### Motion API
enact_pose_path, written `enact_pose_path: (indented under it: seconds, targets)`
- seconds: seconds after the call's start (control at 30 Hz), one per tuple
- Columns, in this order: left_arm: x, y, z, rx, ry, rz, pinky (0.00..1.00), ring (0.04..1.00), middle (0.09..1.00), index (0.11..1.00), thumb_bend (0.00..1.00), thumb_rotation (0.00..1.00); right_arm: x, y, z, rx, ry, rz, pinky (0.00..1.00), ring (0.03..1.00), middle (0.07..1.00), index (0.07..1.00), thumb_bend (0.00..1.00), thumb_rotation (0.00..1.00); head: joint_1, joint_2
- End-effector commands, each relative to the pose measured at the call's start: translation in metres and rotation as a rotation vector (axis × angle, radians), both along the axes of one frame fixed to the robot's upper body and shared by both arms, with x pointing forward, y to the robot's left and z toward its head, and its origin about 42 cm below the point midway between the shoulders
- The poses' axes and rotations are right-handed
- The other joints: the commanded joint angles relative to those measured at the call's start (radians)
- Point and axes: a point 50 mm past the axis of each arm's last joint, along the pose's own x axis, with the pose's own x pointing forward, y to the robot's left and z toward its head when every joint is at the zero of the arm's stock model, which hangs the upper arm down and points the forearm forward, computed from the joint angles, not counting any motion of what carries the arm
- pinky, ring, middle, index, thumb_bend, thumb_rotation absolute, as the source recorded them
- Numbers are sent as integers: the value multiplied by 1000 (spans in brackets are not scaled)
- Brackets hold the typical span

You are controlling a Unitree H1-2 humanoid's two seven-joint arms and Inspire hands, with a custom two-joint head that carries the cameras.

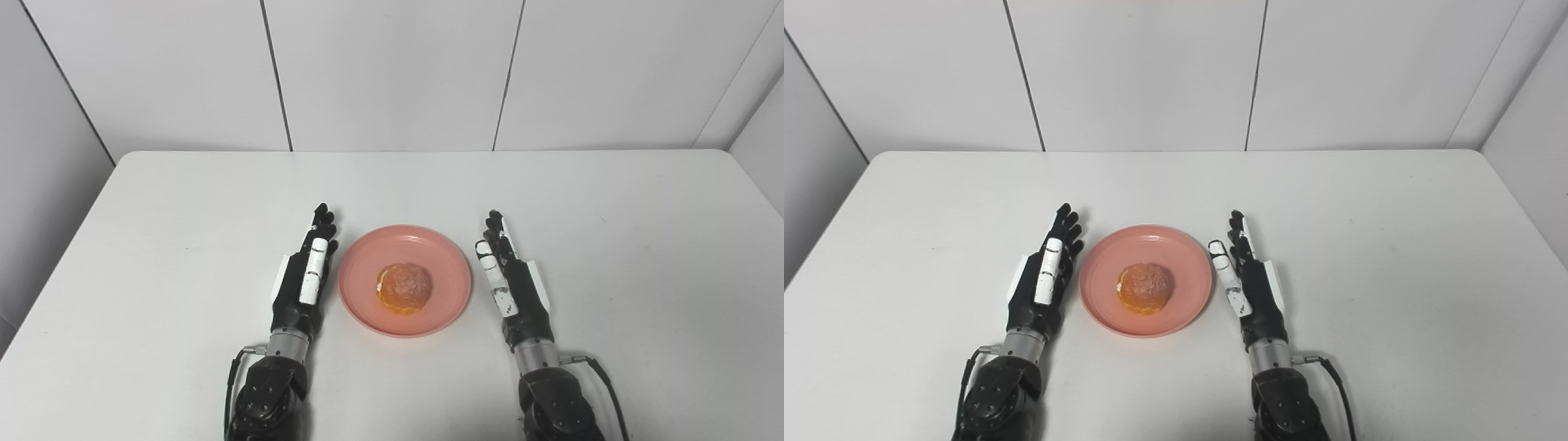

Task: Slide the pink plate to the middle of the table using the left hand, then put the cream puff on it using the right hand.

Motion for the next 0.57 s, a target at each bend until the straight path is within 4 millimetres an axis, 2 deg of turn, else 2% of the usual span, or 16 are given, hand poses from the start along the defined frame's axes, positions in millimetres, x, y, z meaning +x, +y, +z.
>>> enact_pose_path:
  seconds: [0.0,0.23,0.43,0.53]
  targets:
    - [-5,1,-6,-3,9,2,1000,1000,1000,996,588,948,6,6,13,52,-67,22,1000,1000,1000,1000,567,959,0,-1]
    - [-7,2,-6,21,12,-14,1000,1000,1000,999,594,988,8,7,13,124,-33,31,1000,1000,1000,1000,585,984,-1,-1]
    - [-5,3,-7,20,12,-4,1000,1000,1000,992,610,938,9,7,11,169,-39,44,1000,1000,1000,1000,614,1000,0,-1]
    - [-7,4,-6,43,18,-22,1000,1000,1000,1000,611,993,9,7,9,177,-37,47,1000,1000,1000,1000,622,999,0,1]
